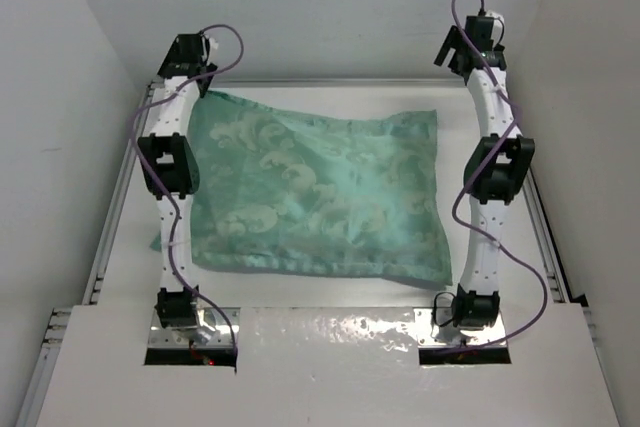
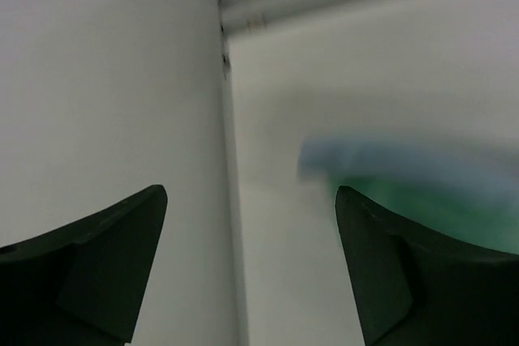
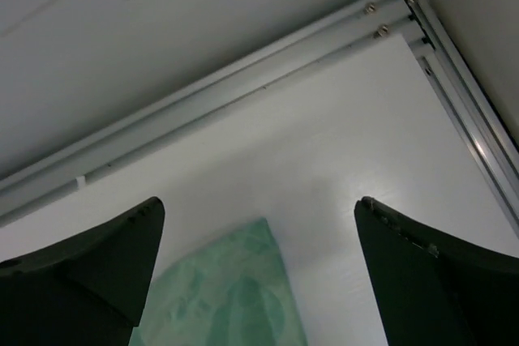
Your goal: Put the pillow into the pillowcase
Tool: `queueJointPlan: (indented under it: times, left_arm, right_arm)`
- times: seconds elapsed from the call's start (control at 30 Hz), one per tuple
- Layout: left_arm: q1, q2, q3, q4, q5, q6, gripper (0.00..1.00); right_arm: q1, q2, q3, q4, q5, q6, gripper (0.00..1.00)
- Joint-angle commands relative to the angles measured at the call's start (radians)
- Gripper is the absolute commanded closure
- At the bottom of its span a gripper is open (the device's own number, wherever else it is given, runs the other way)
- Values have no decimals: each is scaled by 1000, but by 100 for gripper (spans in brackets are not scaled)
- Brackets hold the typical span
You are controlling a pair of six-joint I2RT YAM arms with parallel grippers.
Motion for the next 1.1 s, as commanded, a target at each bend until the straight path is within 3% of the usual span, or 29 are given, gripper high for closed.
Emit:
queueJointPlan:
  times: [0.0, 0.03, 0.1, 0.2, 0.3, 0.47, 0.57, 0.63, 0.73, 0.83, 1.07]
  left_arm:
    - [31, -137, -174, 72, -160, -89, 15]
    - [36, -194, -277, 132, -149, -86, 14]
    - [62, -271, -377, 183, -111, -132, 8]
    - [136, -250, -208, -29, -8, -281, 4]
    - [220, -314, -239, -146, 134, -384, 2]
    - [324, -589, -679, -122, 323, -357, 1]
    - [347, -709, -898, -99, 329, -295, 1]
    - [364, -782, -1042, -94, 352, -284, 1]
    - [383, -871, -1202, -93, 400, -280, 0]
    - [386, -949, -1356, -65, 444, -284, 0]
    - [384, -1046, -1560, 11, 470, -347, 0]
  right_arm:
    - [-19, -123, 42, -6, 68, 7, 1]
    - [-19, -195, -201, 136, 59, -1, 1]
    - [-17, -383, -440, 229, 39, -18, 1]
    - [-17, -490, -502, 126, 0, -41, 1]
    - [-17, -576, -574, 20, -69, -50, 1]
    - [-17, -815, -841, -4, -189, -96, 1]
    - [-17, -984, -1136, 112, -136, -11, 1]
    - [-17, -1070, -1247, 166, -93, 71, 1]
    - [-17, -1220, -1500, 281, -88, 149, 1]
    - [-17, -1313, -1629, 349, -88, 220, 1]
    - [-17, -1397, -1801, 326, 41, 355, 1]
